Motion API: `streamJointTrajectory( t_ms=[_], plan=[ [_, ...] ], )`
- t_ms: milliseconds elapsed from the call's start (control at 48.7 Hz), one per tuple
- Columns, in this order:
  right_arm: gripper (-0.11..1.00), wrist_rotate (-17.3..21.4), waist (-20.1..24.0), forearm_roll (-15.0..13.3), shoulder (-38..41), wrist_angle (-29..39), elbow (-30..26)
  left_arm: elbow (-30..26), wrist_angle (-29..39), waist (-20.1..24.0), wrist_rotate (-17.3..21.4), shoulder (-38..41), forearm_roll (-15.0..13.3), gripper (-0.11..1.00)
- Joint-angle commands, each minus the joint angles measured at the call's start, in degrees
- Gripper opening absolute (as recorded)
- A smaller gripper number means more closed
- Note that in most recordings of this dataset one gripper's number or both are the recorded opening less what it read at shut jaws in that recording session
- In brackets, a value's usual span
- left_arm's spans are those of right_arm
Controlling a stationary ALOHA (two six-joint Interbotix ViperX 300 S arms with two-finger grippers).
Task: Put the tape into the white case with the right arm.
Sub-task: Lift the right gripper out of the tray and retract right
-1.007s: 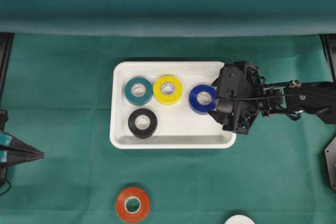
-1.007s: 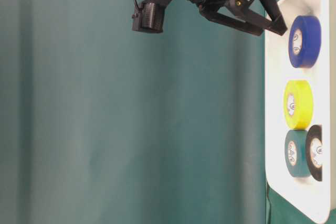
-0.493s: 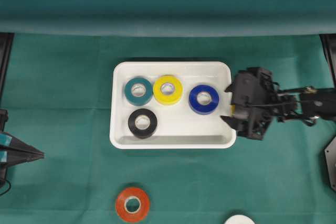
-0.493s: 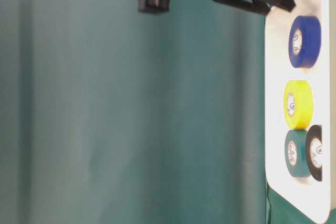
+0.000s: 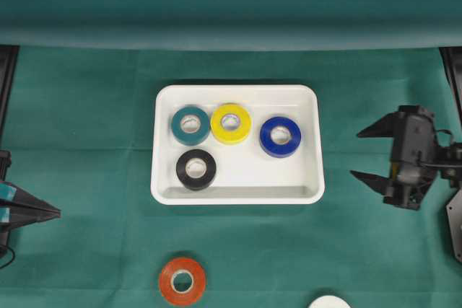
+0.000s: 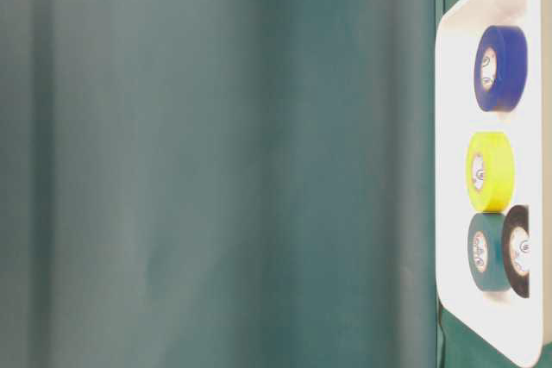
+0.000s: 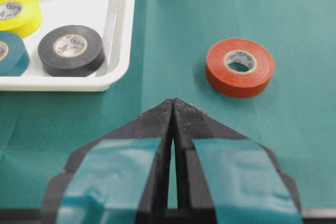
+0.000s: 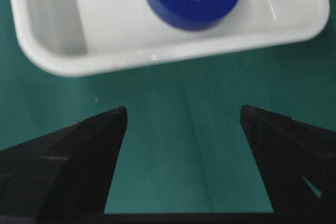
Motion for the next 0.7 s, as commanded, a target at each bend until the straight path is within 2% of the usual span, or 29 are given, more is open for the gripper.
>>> streamJointTrajectory(
  t_ms=[0, 267, 678],
  plan=[
    [0.62, 0.18, 0.44, 0.26, -1.85, -0.44, 0.7, -0.53, -0.62, 0.18, 0.0, 0.53, 0.0, 0.0],
    [0.63, 0.26, 1.93, 0.62, -2.81, -0.7, 1.32, -0.53, -0.53, 0.18, 0.0, 0.44, 0.0, 0.0],
    [0.63, 0.44, 14.85, 0.88, -4.57, -1.32, 3.25, -0.53, -0.62, 0.18, 0.0, 0.44, 0.0, 0.0]
  ],
)
